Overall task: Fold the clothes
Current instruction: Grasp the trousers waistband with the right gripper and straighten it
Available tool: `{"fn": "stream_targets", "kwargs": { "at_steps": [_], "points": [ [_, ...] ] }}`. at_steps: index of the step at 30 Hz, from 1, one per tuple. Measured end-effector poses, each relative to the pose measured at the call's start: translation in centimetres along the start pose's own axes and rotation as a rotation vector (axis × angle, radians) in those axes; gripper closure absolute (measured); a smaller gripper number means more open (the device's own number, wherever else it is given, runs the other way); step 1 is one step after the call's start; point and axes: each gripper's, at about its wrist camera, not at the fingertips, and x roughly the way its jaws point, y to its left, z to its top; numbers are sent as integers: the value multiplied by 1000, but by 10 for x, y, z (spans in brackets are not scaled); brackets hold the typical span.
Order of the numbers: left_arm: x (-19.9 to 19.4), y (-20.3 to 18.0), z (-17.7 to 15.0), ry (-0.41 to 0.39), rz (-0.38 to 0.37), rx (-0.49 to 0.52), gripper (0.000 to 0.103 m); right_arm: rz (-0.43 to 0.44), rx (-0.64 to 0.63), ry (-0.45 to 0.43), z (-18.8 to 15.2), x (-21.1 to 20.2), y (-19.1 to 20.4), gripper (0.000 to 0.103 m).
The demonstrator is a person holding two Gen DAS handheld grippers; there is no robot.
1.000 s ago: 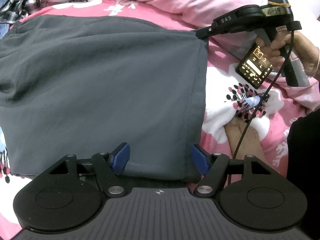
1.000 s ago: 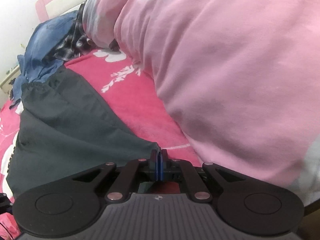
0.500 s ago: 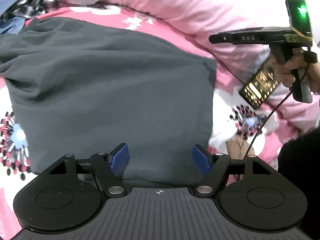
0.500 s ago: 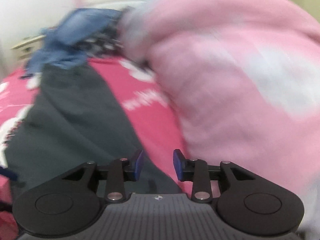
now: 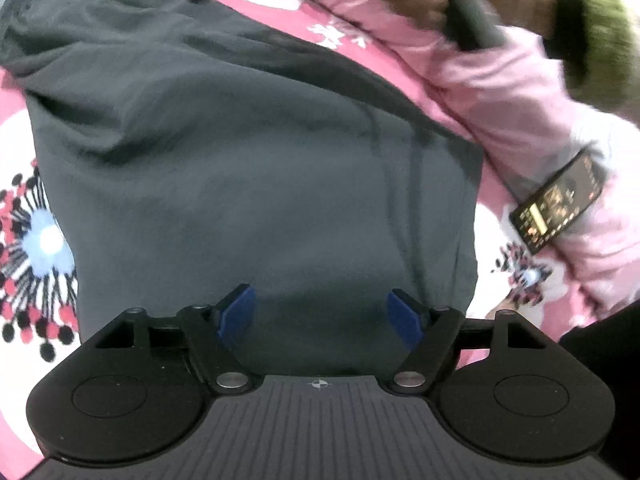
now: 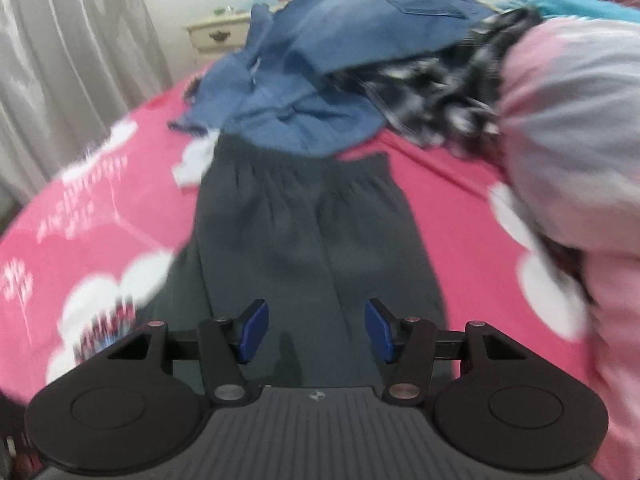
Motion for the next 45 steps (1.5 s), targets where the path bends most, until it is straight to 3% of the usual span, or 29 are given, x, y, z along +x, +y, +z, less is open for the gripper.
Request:
{"fn": "stream_targets", "kwargs": {
  "at_steps": [8,13,14,16,17,23,26,30,32,34,36,38,41,45],
  "points": [
    [-1,14,-2,-31,-94,-47,29,113,35,-18,50,76,-8,47],
    [-2,21,-3,-41,-133,-60,29,85,-16,31,59,101,-1,47],
    [-1,22,-3,-43,-139,-63,28,76,-36,24,59,98,3,51],
    [0,24,-3,-46,-149,-70,28,58,-75,12,58,92,10,71],
    [0,25,-4,-48,-154,-75,28,49,-94,5,57,89,14,87],
    [-1,30,-5,-52,-177,-92,28,0,-191,-65,52,62,33,96],
    [-2,31,-5,-51,-181,-94,28,-82,-270,-98,46,51,39,95],
    [-3,32,-6,-50,-178,-96,28,-169,-383,-52,38,64,43,88],
    [-3,32,-5,-49,-177,-97,28,-159,-366,-73,42,64,39,88],
    [-2,32,-5,-48,-176,-100,28,-120,-327,-105,47,61,36,79],
    [-2,32,-5,-46,-178,-104,28,-81,-311,-133,53,61,35,60],
    [-2,33,-4,-44,-180,-107,28,-53,-291,-139,59,66,34,58],
    [-1,34,-4,-44,-184,-115,28,7,-240,-74,63,84,32,58],
    [-1,36,-4,-43,-190,-120,28,-10,-249,-49,57,96,35,58]
  ]
}}
